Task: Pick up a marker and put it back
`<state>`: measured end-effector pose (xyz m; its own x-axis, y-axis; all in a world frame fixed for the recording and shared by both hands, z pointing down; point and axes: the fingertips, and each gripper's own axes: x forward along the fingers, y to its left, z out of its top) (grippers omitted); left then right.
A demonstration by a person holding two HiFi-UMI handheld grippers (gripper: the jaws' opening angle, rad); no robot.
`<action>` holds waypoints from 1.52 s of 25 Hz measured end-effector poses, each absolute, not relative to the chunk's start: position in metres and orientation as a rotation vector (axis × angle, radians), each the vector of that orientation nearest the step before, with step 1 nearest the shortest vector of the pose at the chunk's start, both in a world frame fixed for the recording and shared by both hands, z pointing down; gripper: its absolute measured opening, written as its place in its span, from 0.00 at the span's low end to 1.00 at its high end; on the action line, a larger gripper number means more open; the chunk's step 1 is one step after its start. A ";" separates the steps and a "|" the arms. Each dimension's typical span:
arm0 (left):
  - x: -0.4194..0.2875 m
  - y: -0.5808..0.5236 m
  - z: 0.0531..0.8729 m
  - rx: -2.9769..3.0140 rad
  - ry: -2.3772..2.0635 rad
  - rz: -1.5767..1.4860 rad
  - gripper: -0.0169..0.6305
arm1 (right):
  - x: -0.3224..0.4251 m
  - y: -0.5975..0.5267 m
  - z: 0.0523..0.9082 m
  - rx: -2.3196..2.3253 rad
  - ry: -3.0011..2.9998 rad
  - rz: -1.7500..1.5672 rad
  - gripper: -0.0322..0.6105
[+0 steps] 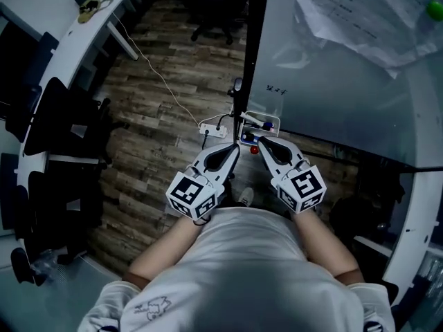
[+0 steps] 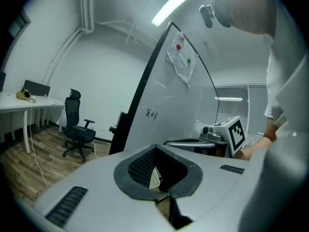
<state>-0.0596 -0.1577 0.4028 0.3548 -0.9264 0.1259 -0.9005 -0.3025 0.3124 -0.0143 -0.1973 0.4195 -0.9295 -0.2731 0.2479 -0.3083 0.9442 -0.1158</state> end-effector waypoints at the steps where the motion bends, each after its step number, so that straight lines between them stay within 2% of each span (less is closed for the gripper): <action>1: -0.064 -0.161 0.406 2.282 -1.609 -0.120 0.03 | -0.019 -0.202 0.425 0.431 -2.852 0.211 0.08; 21: -0.113 -0.223 0.471 2.204 -1.575 -0.080 0.03 | -0.087 -0.254 0.497 0.310 -2.585 0.050 0.08; 38: -0.126 -0.229 0.489 2.163 -1.562 -0.131 0.03 | -0.104 -0.259 0.516 0.241 -2.493 -0.079 0.21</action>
